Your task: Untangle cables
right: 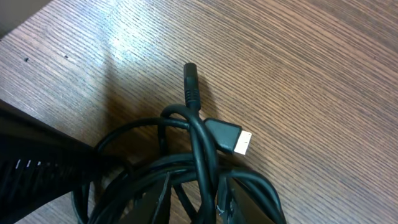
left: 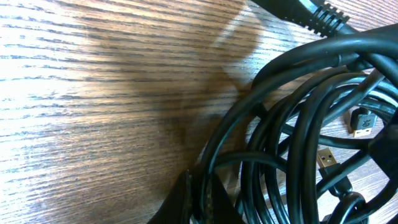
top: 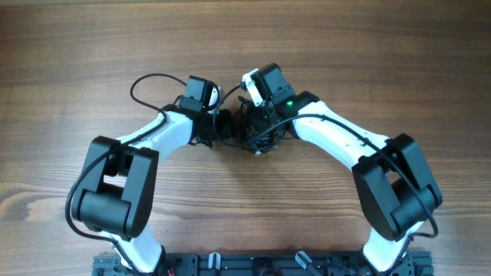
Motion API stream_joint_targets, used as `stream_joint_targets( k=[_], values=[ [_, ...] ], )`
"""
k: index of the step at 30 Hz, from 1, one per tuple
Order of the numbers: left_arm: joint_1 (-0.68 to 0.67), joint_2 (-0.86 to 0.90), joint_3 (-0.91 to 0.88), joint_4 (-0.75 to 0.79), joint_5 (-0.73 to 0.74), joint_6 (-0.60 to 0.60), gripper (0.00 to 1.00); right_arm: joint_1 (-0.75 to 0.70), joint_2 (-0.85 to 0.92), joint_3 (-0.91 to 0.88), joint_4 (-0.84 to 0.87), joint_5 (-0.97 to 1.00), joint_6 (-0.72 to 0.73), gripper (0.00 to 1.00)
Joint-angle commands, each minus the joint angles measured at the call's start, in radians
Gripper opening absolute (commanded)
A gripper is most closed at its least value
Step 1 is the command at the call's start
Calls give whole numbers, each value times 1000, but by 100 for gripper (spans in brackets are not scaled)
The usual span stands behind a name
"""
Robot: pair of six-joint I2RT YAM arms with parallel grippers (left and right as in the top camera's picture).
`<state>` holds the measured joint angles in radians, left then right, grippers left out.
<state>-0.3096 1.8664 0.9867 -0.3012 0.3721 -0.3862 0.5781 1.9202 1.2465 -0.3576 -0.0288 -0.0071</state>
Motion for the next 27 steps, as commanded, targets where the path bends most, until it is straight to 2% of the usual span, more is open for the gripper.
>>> stream_joint_targets(
  k=[1,3,8,10,12,14,17,19,25,27],
  values=[
    [-3,30,-5,-1,-18,5,4,5,40,-12,13,19,-23,20],
    [-3,30,-5,-2,-18,5,4,5,40,-10,20,18,-22,15],
    [-3,30,-5,-2,-18,5,4,-10,-35,-6,13,-110,-30,15],
    [-3,30,-5,-2,-18,5,4,-22,-35,-7,9,-112,-58,7],
    [-3,30,-5,-2,-18,5,4,-23,-35,-7,10,-114,-72,5],
    [-3,30,-5,-2,-18,5,4,-23,-35,-7,24,-114,-71,25],
    [-3,30,-5,-2,-18,5,4,-23,-35,-7,51,-114,-72,31],
    [-3,30,-5,-2,-18,5,4,-23,-35,-7,48,-114,-72,20],
    [-3,30,-5,-2,-18,5,4,-23,-29,-10,11,-79,-98,20],
    [-3,30,-5,-2,-18,5,4,-23,-29,-10,8,-77,-98,10]
  ],
)
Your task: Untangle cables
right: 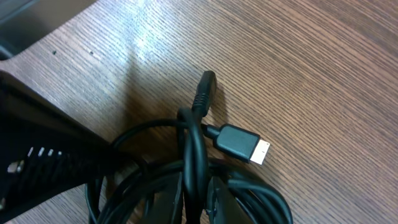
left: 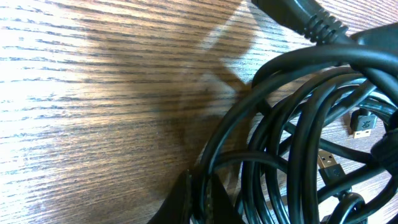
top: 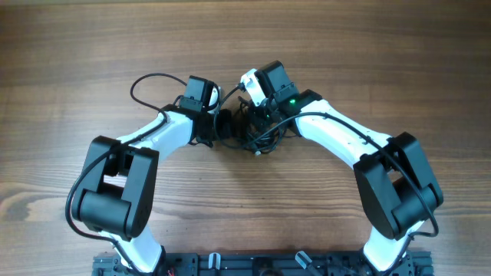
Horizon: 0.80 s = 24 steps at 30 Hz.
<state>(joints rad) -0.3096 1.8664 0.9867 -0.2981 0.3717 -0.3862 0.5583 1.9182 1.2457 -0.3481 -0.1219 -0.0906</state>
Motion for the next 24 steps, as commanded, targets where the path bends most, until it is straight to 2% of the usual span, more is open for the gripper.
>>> stream_joint_targets(
  k=[1,4,7,9,15,20,24],
  values=[
    [-3,30,-5,-5,-18,5,4,-4,-29,-8,13,11,-13,4],
    [-3,30,-5,-5,-18,5,4,-34,-76,1,17,-146,17,4],
    [-3,30,-5,-8,-18,5,4,-137,-178,1,15,-473,96,4],
    [-3,30,-5,-8,-18,5,4,-240,-221,1,3,-787,104,5],
    [-3,30,-5,-8,-18,5,4,-446,-218,0,-3,-1484,118,5],
    [-3,30,-5,-9,-18,5,4,-555,-218,0,17,-1501,178,4],
    [-3,30,-5,-12,-18,5,4,-735,-218,0,173,-1501,397,4]
  ],
)
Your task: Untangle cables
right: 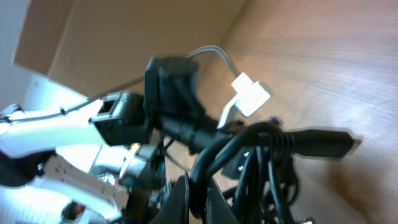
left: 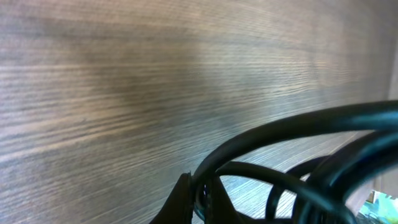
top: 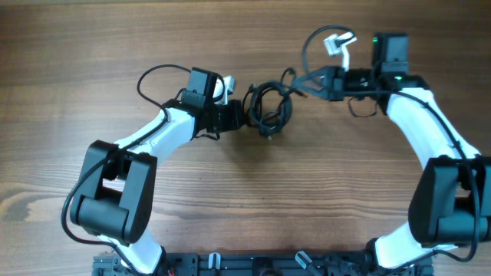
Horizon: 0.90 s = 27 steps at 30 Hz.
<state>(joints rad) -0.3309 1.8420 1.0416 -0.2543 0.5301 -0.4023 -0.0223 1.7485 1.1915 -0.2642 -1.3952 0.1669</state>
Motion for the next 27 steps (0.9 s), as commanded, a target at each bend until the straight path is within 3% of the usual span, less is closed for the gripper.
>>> stream_joint_targets(
  k=[1,4,9,16,19,20,22,23,24,27],
  values=[
    [19,55,-60,-56,-177,21,4,-196,-49,54,103,-228,158,4],
    [19,55,-60,-57,-192,21,4,-352,-49,54,94,-228,177,4],
    [19,55,-60,-64,-236,3,4,-484,-48,51,88,-226,174,4],
    [19,54,-60,-64,-220,3,4,-427,-48,-32,72,-92,172,4],
    [29,-10,-59,-91,-175,51,5,-350,-49,-94,55,-39,106,4],
    [35,-50,-59,-117,-175,56,11,-326,-49,-100,19,-2,62,4],
    [45,-145,-59,-171,-175,55,41,-285,-49,-101,-58,96,-15,8],
    [48,-188,-59,-192,-175,55,62,-263,-48,-101,-87,148,-39,11],
    [48,-248,-59,-215,-175,55,72,-227,-49,-101,-122,226,-39,13],
    [48,-362,-59,-253,-176,44,72,-148,-49,-101,-190,338,-37,22]
  ],
)
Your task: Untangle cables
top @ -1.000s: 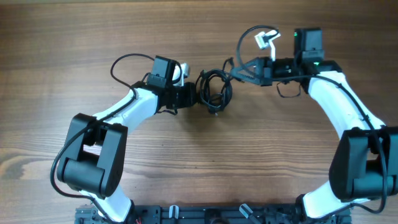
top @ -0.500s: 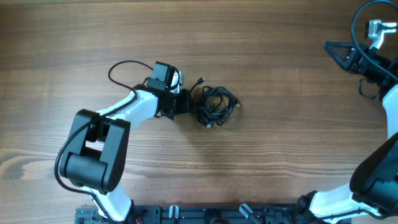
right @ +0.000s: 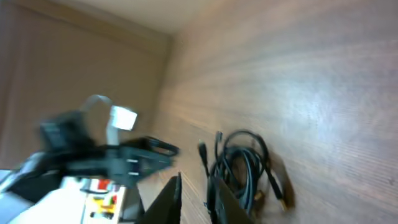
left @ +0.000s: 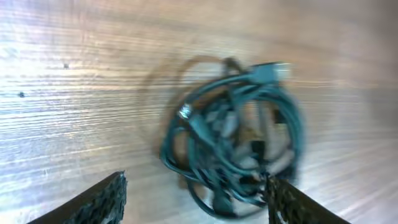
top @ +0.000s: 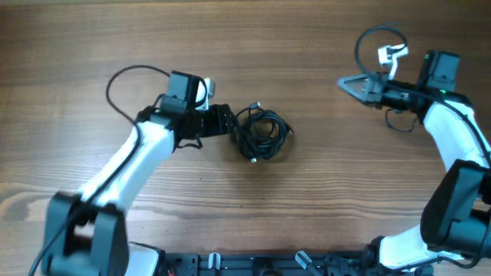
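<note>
A tangled bundle of black cables (top: 262, 136) lies on the wooden table, a plug end (top: 256, 106) sticking out at its far side. My left gripper (top: 229, 123) sits just left of the bundle, open wide. In the left wrist view the bundle (left: 230, 143) lies ahead of the left gripper (left: 196, 182), outside its fingers. My right gripper (top: 342, 81) hovers far to the right, well apart from the bundle. Its jaws stand a narrow gap apart with nothing between them (right: 194, 190). The right wrist view shows the bundle (right: 245, 165) at a distance.
Each wrist's own camera lead curls beside it: a black loop (top: 123, 77) by the left arm, a loop with a white connector (top: 391, 52) by the right. The left arm (right: 99, 155) shows blurred in the right wrist view. Bare wooden tabletop (top: 322, 184) surrounds the bundle.
Both grippers have let go of the cables. The bundle now lies on the table slightly nearer and lower. The left gripper has opened wide and drawn back left; the right has moved farther right.
Both grippers were first shut on strands of the bundle, close together at mid-table, and stayed so. Then the right gripper was off to the right, still holding a strand. Now neither holds anything and the bundle rests loose on the table.
</note>
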Motion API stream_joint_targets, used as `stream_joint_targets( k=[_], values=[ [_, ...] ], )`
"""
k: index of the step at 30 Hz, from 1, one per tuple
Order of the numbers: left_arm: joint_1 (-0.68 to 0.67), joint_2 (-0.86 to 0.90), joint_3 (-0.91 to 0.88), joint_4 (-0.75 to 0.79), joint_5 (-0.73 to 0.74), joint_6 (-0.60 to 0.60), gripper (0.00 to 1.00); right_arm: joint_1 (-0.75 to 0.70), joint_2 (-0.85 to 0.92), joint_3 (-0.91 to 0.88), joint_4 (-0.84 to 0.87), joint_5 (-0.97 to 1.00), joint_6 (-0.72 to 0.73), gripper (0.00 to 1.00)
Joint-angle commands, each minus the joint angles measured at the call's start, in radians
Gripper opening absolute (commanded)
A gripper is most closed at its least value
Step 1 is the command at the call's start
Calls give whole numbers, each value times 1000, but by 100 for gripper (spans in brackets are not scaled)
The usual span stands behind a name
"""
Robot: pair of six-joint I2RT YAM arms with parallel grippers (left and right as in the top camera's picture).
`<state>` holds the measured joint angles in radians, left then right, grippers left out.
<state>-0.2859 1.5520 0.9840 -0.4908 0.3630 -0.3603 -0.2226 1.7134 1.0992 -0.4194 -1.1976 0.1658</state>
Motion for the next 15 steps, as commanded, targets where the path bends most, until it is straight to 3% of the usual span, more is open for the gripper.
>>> stream_joint_targets(
  k=[1,4,7,10,15],
  values=[
    [3,-81,-1,-24,-9,-19,69,79,-14,-8,-66,210,-34,26],
    [-4,-53,-2,-64,-13,-45,67,150,-14,-8,-147,434,-35,55],
    [-34,24,-2,-75,-68,-97,67,227,-13,-15,-177,510,-27,58],
    [-32,65,-2,-60,-176,-97,71,316,-11,-52,-146,510,96,59],
    [124,60,-2,-46,-220,-97,76,459,-11,-188,90,566,290,63]
  ],
)
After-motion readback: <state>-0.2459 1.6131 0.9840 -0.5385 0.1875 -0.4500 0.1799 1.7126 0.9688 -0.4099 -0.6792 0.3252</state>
